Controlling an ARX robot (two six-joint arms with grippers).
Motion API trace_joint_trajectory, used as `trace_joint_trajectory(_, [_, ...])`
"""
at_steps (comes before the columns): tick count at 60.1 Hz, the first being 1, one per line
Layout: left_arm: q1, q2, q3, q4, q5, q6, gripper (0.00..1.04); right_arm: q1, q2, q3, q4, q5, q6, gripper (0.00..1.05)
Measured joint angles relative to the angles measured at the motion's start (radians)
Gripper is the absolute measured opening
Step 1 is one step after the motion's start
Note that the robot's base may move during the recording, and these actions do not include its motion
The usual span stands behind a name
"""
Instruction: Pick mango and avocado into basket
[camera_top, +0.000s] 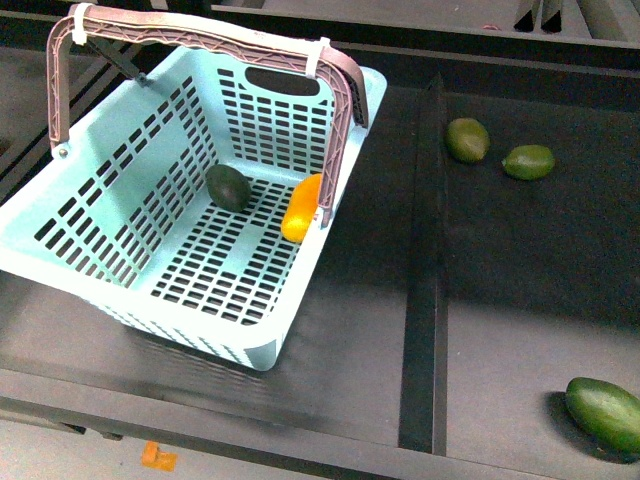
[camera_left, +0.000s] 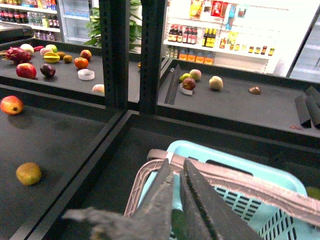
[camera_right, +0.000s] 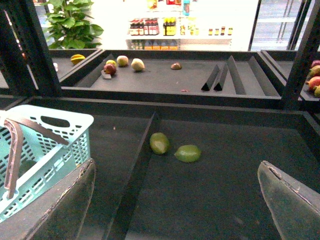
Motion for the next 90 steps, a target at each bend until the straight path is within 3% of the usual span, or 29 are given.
trace_joint_trajectory(2, [0.009, -0.026, -0.028, 0.000, 0.011, 0.010, 0.02, 0.000, 0.000, 0.000, 0.000, 0.000, 0.000, 0.96])
trace_joint_trajectory(28, [0.109, -0.309, -0.277, -0.025, 0.109, 0.037, 0.02, 0.000, 0.000, 0.000, 0.000, 0.000, 0.000, 0.96])
trace_joint_trajectory(35, [0.177, -0.433, -0.316, -0.115, 0.167, 0.040, 0.02, 0.000, 0.000, 0.000, 0.000, 0.000, 0.000, 0.96])
trace_joint_trajectory(51, [0.177, -0.723, -0.356, -0.360, 0.174, 0.041, 0.02, 0.000, 0.000, 0.000, 0.000, 0.000, 0.000, 0.96])
trace_joint_trajectory(90, [0.177, -1.153, -0.356, -0.767, 0.174, 0.041, 0.02, 0.000, 0.000, 0.000, 0.000, 0.000, 0.000, 0.96])
